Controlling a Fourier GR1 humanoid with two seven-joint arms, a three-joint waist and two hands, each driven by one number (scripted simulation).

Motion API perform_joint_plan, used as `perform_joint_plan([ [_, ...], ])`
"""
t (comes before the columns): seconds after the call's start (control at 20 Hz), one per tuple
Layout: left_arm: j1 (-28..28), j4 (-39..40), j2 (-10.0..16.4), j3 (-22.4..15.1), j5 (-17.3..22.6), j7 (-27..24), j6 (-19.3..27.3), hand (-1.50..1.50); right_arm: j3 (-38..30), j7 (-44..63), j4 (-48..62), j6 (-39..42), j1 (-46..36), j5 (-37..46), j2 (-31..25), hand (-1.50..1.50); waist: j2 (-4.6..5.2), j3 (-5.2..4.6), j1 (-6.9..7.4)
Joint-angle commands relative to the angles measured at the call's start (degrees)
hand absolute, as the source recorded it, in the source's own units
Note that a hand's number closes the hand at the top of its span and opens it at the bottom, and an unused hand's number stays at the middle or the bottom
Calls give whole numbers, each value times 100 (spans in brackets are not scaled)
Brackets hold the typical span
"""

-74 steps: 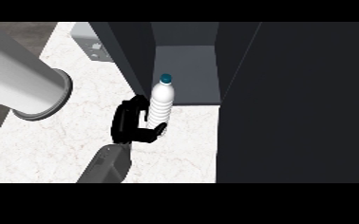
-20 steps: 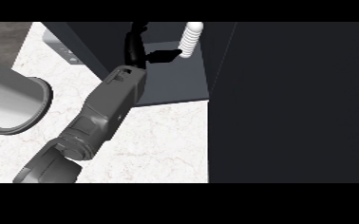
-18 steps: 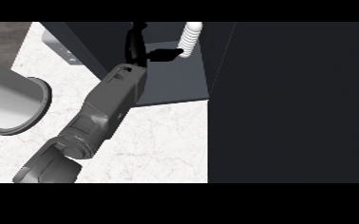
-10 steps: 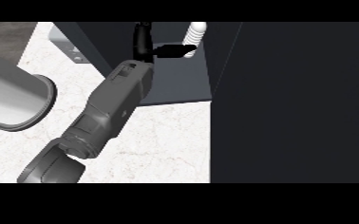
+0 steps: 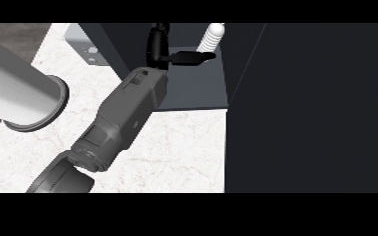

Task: Pick up the bottled water, place it into the cabinet and close the cabinet

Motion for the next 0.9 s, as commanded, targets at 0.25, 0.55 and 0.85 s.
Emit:
perform_joint_plan([
  [0.25, 1023, -1322, -42, -579, 272, 195, -133, -150, 354, 380, -662, -291, 168, 69, 244, -150, -76, 1, 153],
  [0.55, 1931, -2610, -42, -1354, 638, 363, -412, -150, 634, 654, -747, -555, -131, 289, 314, -150, -74, -2, 181],
  [0.85, 2713, -4032, -42, -1767, 662, 610, -499, -150, 452, 623, -850, -465, 38, 107, 75, -150, -90, 2, 248],
])
